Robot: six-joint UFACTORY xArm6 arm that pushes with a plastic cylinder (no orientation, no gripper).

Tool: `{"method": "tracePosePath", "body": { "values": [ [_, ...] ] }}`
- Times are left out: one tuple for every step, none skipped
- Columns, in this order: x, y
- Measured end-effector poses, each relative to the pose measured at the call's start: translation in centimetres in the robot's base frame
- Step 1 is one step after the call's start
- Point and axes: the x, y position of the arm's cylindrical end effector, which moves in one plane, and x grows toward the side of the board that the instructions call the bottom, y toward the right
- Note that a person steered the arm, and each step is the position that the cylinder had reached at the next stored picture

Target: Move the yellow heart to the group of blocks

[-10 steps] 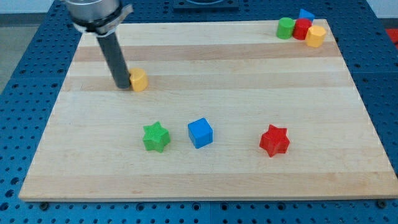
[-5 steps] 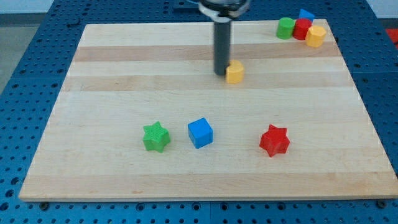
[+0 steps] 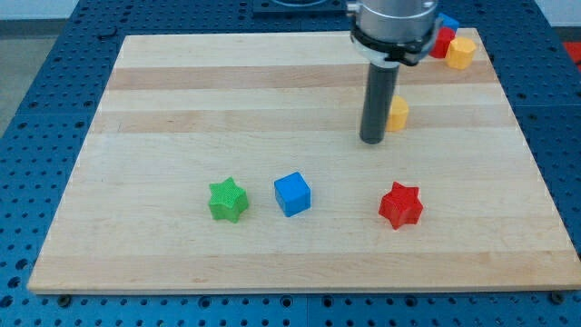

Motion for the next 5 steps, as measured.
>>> {"method": "tracePosePath", "body": {
  "values": [
    [-1.3,1.5],
    [-4.1,2.0],
    [-6.7,3.6],
    [-9.2,5.5],
    [-10.9,7.7]
  ]
}}
